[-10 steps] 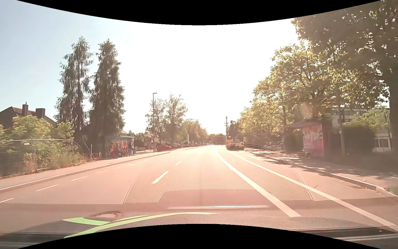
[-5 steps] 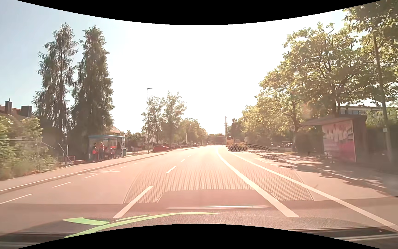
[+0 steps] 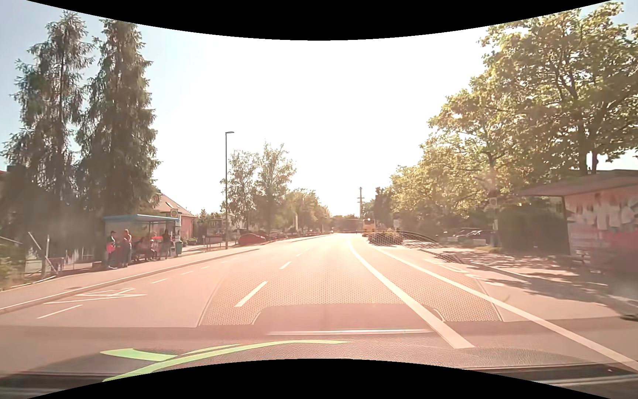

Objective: Follow the waypoints while adhering to traffic rules and regulations

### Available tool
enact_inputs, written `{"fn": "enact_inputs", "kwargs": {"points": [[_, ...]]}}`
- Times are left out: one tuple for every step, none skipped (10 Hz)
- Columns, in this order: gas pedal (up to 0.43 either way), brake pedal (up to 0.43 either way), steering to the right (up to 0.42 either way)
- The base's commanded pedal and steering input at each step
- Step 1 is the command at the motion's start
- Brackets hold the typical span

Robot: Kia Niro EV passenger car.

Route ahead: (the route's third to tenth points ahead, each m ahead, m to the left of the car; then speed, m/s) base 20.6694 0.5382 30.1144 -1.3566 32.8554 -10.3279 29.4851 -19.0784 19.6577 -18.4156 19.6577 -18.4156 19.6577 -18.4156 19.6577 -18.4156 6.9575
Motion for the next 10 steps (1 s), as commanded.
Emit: {"fn": "enact_inputs", "kwargs": {"points": [[0.098,0.000,0.006],[0.087,0.000,0.006],[0.087,0.000,0.006],[0.079,0.000,0.006],[0.059,0.000,0.006],[0.059,0.000,0.006],[0.059,0.000,0.006],[0.059,0.000,0.006],[0.059,0.000,0.006],[0.000,0.000,0.007]]}}
